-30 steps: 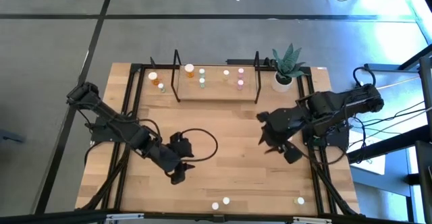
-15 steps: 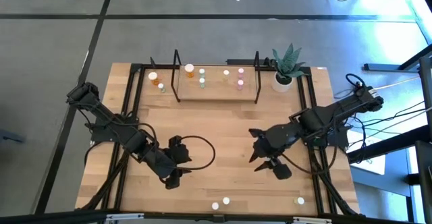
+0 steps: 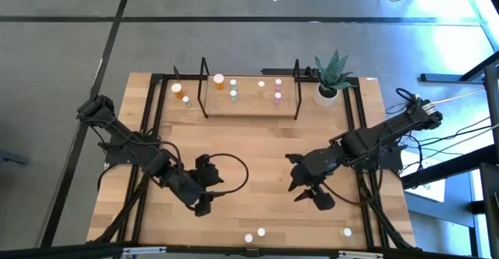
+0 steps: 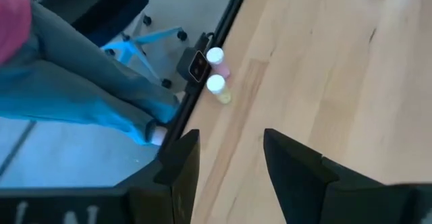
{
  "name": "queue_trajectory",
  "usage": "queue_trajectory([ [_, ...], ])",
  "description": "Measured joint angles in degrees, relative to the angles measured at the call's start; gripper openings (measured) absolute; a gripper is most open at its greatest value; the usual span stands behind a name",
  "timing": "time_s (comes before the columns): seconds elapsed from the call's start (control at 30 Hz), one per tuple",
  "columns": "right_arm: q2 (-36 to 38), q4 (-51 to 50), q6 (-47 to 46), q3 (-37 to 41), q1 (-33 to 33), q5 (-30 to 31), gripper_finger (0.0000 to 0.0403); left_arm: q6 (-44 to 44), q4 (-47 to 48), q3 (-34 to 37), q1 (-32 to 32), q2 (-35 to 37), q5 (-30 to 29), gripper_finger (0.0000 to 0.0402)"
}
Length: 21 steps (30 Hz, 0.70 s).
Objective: Pick and place medicine bottles onto shelf by color
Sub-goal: Put the left yellow pill bottle on the shelf aligned with the other yellow pill bottle
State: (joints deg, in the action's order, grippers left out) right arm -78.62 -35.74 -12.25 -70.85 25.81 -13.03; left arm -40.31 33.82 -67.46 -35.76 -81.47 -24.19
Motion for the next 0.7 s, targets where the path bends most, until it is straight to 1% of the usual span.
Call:
queue_trajectory([
  [0.17,-2.4,0.9,5.4,0.0,1.1,1.2,0.0175,0.3,0.0,0.0,0.0,0.0,0.0,0.0194],
  [0.33,-6.5,3.5,9.9,0.0,2.4,1.4,0.0204,0.3,0.0,0.0,0.0,0.0,0.0,0.0194],
  [0.47,-9.4,9.9,15.0,0.0,3.2,1.4,0.0221,2.8,0.0,0.0,0.0,0.0,0.0,0.0194],
  [0.63,-14.3,19.3,22.1,0.0,3.8,1.4,0.0225,5.1,0.5,0.0,0.0,0.0,0.0,0.0194],
  [0.7,-16.7,20.9,23.3,0.0,3.8,1.4,0.0225,6.2,0.4,0.0,0.0,0.0,0.0,0.0194],
])
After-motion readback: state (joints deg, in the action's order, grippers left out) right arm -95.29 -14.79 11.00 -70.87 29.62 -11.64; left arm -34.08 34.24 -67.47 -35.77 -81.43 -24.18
